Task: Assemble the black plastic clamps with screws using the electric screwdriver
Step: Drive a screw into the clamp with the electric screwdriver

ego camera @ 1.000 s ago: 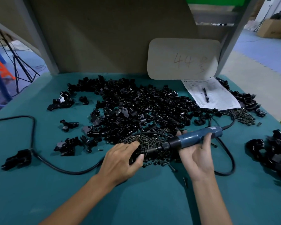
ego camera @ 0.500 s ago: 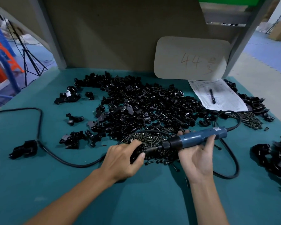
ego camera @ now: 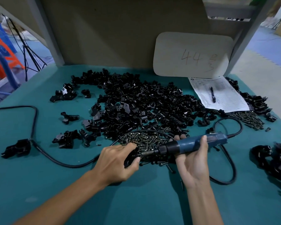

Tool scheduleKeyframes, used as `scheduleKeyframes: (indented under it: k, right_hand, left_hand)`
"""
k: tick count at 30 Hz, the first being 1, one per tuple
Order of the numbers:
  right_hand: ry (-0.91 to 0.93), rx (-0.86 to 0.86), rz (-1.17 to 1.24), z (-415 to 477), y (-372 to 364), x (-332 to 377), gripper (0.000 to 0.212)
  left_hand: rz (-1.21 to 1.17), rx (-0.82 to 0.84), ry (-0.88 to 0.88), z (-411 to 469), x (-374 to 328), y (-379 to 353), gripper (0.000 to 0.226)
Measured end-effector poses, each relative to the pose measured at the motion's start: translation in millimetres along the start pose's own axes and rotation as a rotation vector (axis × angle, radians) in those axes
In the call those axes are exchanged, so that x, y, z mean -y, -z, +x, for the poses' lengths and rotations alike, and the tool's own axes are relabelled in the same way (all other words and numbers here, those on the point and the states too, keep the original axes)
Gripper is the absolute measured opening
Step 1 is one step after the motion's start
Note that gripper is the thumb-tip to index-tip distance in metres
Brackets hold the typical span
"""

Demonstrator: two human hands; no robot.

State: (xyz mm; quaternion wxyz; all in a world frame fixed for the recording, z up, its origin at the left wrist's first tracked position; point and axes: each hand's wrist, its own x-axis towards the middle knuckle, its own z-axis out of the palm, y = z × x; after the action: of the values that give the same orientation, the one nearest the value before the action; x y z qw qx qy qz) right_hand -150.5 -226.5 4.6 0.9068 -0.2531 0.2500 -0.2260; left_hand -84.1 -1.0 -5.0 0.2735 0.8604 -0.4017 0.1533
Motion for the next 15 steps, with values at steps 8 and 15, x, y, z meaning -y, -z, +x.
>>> scheduleKeyframes:
  k: [8,15]
  right_hand:
    - [-0.020,0.008,0.029,2.4,2.1,-3.7,0.051]
    - [-0.035,0.009,0.047,1.3,1.2,-6.6,0.060]
  left_hand:
    - [0.014,0.058,0.034,-0.7,1.8,-2.8,0.035]
    - [0.009,0.089,0.050,1.8,1.3,-1.0,0.030]
